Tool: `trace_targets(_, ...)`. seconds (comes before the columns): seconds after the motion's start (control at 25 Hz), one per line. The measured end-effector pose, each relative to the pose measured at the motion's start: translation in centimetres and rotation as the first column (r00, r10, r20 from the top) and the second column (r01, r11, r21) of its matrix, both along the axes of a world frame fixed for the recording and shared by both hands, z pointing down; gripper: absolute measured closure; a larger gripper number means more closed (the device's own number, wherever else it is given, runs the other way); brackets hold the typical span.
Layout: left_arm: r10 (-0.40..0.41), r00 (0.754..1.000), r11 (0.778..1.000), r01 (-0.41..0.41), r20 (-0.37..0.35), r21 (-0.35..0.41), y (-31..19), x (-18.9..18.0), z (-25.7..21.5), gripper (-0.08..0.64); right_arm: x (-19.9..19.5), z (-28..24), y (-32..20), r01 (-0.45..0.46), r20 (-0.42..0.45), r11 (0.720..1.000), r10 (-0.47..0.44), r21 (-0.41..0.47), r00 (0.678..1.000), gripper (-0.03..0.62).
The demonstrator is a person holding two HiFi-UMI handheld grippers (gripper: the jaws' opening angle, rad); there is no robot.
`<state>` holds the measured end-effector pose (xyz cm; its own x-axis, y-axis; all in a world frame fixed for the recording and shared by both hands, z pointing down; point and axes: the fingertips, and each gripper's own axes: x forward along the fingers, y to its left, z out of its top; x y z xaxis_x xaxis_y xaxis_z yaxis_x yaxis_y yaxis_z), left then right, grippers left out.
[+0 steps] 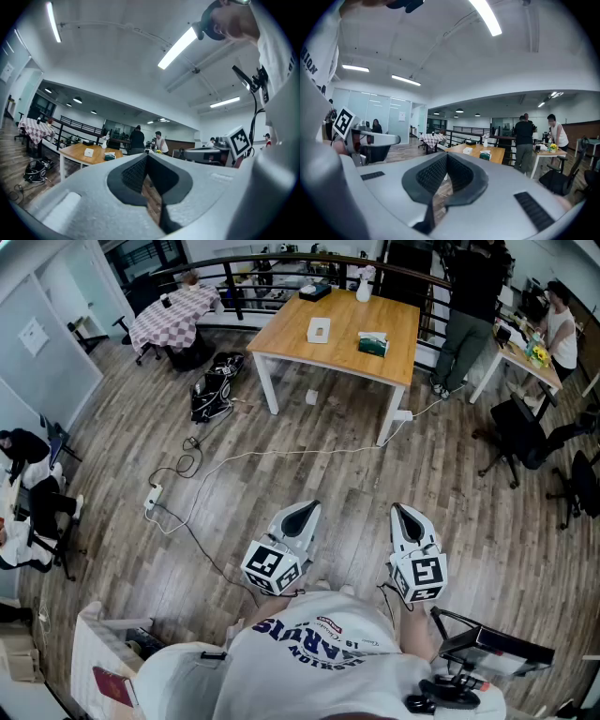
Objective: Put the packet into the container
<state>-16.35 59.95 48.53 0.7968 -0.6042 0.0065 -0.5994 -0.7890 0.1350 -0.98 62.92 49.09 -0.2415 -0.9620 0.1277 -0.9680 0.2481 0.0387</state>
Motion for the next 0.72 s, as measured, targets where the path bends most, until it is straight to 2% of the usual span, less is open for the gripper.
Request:
trace_targets(0.24,0.041,0.998,0.999,-0.040,0.038,-0.035,1.8,3.5,1.4,0.560,1.5,0.8,1.3,0.028,0.011,0.999,-0.027,-0.037,1.000,0.584)
trace_targets(0.56,0.082,0.995,0.994,-0.078,0.056,-0.076,1.4,4.2,3.1,0.560,1.5,0.8,0.9,0.043,0.000,0.998,-0.043,-0.054,0.999,0.584)
trace_targets(0.72,0.108,0.989,0.988,-0.096,0.099,-0.121,1.2,3.1,5.1,0.560,0.2,0.0,0.9,0.062,-0.009,0.998,-0.062,-0.017,0.998,0.584)
